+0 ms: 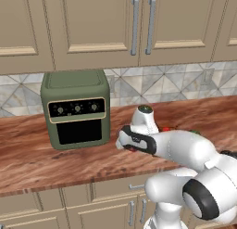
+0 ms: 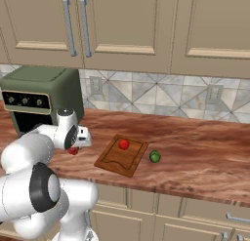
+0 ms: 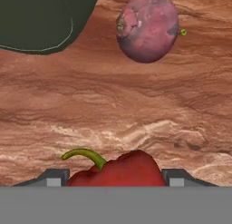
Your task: Place the avocado, onion, tomato, and bell pepper on the cutting board.
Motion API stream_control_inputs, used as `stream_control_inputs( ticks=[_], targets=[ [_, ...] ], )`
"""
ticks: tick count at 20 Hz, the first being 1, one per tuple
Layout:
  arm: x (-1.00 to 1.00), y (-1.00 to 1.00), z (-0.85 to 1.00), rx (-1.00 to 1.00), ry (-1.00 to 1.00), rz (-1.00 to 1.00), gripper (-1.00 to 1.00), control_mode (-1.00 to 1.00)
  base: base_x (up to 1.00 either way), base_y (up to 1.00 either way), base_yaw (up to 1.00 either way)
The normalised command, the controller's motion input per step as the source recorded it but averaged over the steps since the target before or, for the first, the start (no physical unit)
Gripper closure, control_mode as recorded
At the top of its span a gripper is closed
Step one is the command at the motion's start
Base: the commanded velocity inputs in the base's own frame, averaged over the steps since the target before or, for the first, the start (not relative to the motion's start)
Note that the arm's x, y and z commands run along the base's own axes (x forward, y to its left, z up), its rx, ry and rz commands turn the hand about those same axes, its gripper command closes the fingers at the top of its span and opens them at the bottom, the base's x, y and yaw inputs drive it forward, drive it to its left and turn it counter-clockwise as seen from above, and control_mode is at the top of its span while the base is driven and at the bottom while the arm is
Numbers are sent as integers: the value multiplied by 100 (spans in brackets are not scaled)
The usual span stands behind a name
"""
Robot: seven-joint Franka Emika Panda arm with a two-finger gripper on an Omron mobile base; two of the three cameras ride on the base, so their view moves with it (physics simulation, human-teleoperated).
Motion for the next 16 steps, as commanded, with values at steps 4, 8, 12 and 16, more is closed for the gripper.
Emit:
stream_control_inputs(
  ticks=[4,8,12,16],
  targets=[
    [9,-68,41,0,16,-22,100,-100,0,0,0],
    [29,-65,24,0,25,-22,100,-100,0,0,0],
    [34,-61,12,0,25,-20,100,-100,0,0,0],
    [33,-55,1,0,24,-17,100,-100,0,0,0]
  ],
)
